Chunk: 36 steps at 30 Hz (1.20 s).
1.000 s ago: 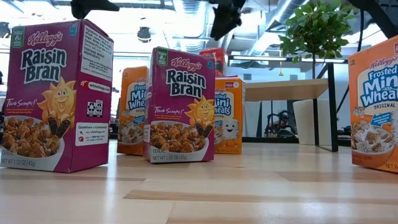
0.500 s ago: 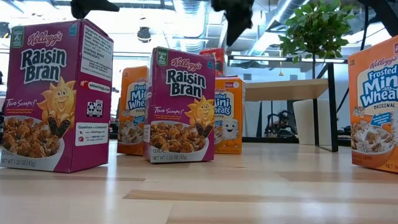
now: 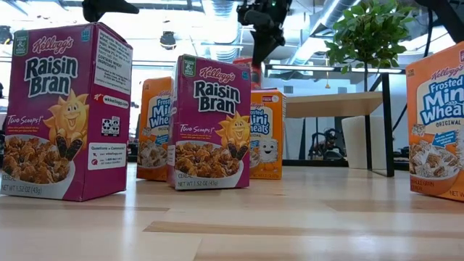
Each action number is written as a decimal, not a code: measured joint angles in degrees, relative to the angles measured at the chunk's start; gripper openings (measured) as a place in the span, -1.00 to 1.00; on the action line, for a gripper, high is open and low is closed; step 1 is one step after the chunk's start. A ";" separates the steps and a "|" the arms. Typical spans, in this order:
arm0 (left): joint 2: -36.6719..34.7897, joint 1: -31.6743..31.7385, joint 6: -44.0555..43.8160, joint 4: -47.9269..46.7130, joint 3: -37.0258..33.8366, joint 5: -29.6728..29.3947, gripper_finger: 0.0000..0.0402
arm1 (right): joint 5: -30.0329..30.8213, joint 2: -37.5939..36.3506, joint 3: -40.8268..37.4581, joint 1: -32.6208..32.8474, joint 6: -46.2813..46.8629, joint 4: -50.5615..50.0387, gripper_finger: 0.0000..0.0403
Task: Stack cereal on shelf
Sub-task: Put the right red cereal box on the shelf aligned with the other red cereal box
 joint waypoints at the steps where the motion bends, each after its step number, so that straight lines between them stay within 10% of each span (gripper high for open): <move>1: 0.00 0.00 0.00 -0.02 0.00 0.00 0.22 | -0.60 0.00 -0.40 -0.06 -0.68 0.95 -0.85; 36: 0.00 0.00 0.69 -2.49 0.00 -1.28 0.22 | -1.08 -0.90 -0.51 -3.37 -4.11 5.04 -0.88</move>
